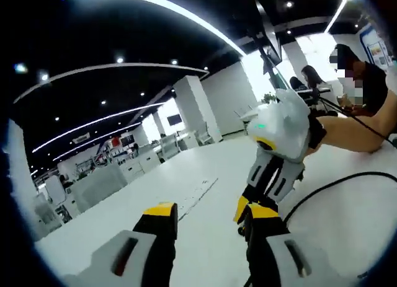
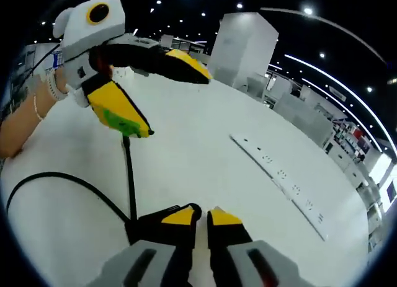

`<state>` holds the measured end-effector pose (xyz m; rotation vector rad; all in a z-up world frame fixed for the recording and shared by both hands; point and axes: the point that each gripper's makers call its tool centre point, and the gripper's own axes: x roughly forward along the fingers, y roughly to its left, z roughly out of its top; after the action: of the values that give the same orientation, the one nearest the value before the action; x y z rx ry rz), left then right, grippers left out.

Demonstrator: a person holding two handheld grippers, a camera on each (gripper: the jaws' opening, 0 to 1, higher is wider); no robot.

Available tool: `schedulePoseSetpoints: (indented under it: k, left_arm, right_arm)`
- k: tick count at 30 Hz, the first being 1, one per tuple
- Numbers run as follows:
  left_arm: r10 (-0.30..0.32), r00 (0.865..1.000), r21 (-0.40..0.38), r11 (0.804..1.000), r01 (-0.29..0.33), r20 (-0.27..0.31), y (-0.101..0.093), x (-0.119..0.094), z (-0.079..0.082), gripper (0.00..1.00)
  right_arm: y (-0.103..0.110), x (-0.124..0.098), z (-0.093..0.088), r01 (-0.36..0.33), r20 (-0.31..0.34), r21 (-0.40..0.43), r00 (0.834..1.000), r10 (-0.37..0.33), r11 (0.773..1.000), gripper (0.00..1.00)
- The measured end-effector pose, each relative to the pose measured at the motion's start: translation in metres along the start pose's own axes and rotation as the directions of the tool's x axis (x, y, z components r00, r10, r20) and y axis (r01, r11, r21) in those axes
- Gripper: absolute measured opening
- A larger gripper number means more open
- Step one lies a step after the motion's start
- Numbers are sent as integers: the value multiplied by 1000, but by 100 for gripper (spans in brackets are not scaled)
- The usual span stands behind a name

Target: Find the charging cable on the desk, coil it up and secure with Velcro.

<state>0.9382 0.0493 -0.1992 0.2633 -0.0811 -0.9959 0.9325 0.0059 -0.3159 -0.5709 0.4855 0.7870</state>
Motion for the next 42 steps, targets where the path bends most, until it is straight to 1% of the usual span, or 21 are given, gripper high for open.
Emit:
schedulePoseSetpoints:
  k: [1, 4, 5, 8, 11, 12, 13, 15, 17, 19, 21, 22, 24, 25, 27, 28, 30, 34, 36, 39, 42]
  left_arm:
    - [29, 999, -52, 998, -28, 28, 6, 2, 3, 45]
    - [117, 993, -57, 992, -117, -2, 22, 5, -1, 49]
    - [174, 985, -74, 982, -174, -8, 30, 7, 0, 50]
    - [261, 965, -166, 953, -253, 25, 39, 6, 8, 55]
    - [271, 962, -178, 948, -262, 29, 41, 6, 9, 62]
    - [339, 941, -193, 923, -333, 3, 46, 4, 10, 61]
    - [365, 931, -165, 918, -359, 3, 48, 3, 11, 58]
    - [406, 914, -149, 903, -404, -17, 49, 1, 10, 57]
    - [415, 909, -149, 898, -414, -29, 47, 3, 10, 62]
    - [453, 891, -168, 876, -452, -35, 51, 0, 11, 64]
    - [517, 856, -174, 842, -511, -13, 58, -6, 14, 62]
    - [528, 849, -168, 835, -524, -24, 59, -9, 12, 62]
    - [532, 846, -174, 831, -529, -30, 58, -10, 12, 64]
    - [527, 849, -221, 825, -521, -36, 55, -10, 12, 65]
    - [531, 847, -247, 817, -522, -32, 54, -12, 14, 67]
    - [540, 841, -254, 810, -528, -27, 54, -14, 15, 67]
    - [593, 805, -225, 785, -577, 2, 62, -24, 18, 66]
    - [587, 809, -237, 782, -576, -26, 62, -30, 15, 68]
    - [603, 797, -258, 766, -589, -33, 62, -37, 15, 69]
    - [603, 796, -280, 758, -589, -40, 58, -44, 14, 69]
    - [614, 788, -299, 745, -597, -45, 54, -53, 11, 69]
  right_arm:
    - [-2, 0, 0, 10, 0, 3, 1000, -10, 1000, 14]
    - [-8, -1, -1, 31, 12, 46, 999, -31, 998, 21]
    - [-13, -1, -2, 48, 29, 92, 998, -51, 995, 25]
    - [-19, -1, -4, 37, 81, 212, 995, -55, 977, 34]
    - [-21, -2, -4, 41, 84, 222, 995, -61, 974, 43]
    - [-45, -13, -10, 171, 103, 263, 974, -204, 949, 44]
    - [-49, -17, -8, 197, 122, 278, 964, -238, 940, 45]
    - [-56, -25, -4, 228, 156, 330, 944, -291, 916, 45]
    - [-63, -38, 0, 259, 185, 397, 917, -353, 881, 46]
    - [-65, -50, 2, 279, 202, 436, 896, -395, 856, 47]
    - [-68, -64, 5, 297, 218, 484, 870, -442, 823, 47]
    - [-72, -74, 5, 320, 226, 515, 844, -486, 795, 46]
    - [-79, -90, 4, 375, 225, 524, 805, -549, 765, 44]
    - [-82, -97, 3, 397, 223, 529, 788, -574, 750, 44]
    - [-82, -102, 2, 407, 216, 538, 780, -588, 738, 43]
    - [-83, -108, 1, 412, 221, 557, 764, -606, 721, 43]
    - [-85, -117, -2, 425, 218, 573, 746, -629, 701, 43]
    - [-90, -134, -15, 437, 199, 620, 716, -669, 652, 43]
    - [-90, -140, -18, 429, 201, 641, 707, -678, 637, 43]
    - [-87, -145, -20, 437, 193, 649, 697, -691, 623, 39]
    - [-81, -153, -19, 434, 198, 662, 686, -701, 611, 39]
